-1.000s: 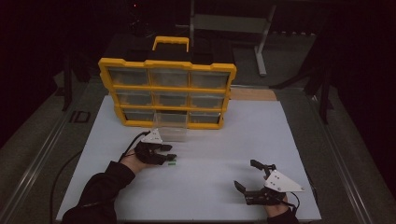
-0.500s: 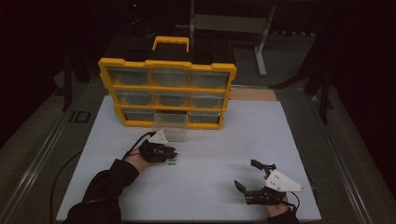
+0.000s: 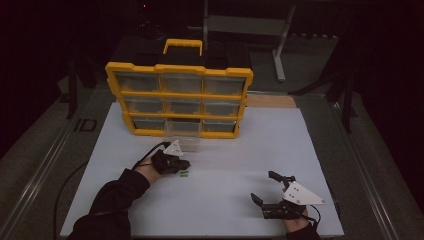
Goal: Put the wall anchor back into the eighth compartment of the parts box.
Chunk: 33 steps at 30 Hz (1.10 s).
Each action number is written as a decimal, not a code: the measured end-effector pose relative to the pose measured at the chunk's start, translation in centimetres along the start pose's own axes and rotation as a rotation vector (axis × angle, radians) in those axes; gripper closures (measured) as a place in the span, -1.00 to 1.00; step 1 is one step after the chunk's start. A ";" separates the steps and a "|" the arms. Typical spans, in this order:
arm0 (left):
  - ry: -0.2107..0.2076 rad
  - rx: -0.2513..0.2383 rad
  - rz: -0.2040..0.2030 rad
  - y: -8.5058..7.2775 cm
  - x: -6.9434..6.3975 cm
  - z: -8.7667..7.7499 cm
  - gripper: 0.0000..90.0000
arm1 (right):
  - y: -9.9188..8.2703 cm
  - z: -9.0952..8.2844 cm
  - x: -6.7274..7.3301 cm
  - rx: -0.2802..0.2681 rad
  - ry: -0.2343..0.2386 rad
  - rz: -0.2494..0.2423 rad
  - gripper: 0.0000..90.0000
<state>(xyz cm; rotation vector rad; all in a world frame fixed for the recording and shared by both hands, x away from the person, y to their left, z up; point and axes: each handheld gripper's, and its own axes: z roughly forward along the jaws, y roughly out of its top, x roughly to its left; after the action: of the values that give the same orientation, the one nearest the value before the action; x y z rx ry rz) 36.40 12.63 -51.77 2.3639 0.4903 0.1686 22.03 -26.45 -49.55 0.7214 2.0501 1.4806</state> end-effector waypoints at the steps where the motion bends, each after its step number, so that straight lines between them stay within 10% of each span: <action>1: 0.000 -0.006 0.003 0.0 0.0 -0.2 0.87 | 0.0 0.0 0.0 0.000 0.000 0.001 -0.81; 33: -0.079 -0.022 0.163 4.7 1.1 -10.3 0.87 | 0.2 -0.3 0.0 -0.041 0.005 -0.014 -0.81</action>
<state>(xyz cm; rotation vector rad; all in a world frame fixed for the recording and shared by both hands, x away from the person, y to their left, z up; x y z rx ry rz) 36.23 16.31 -40.98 2.3782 0.2570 0.1528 21.81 -26.58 -49.29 0.6873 2.0186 1.5132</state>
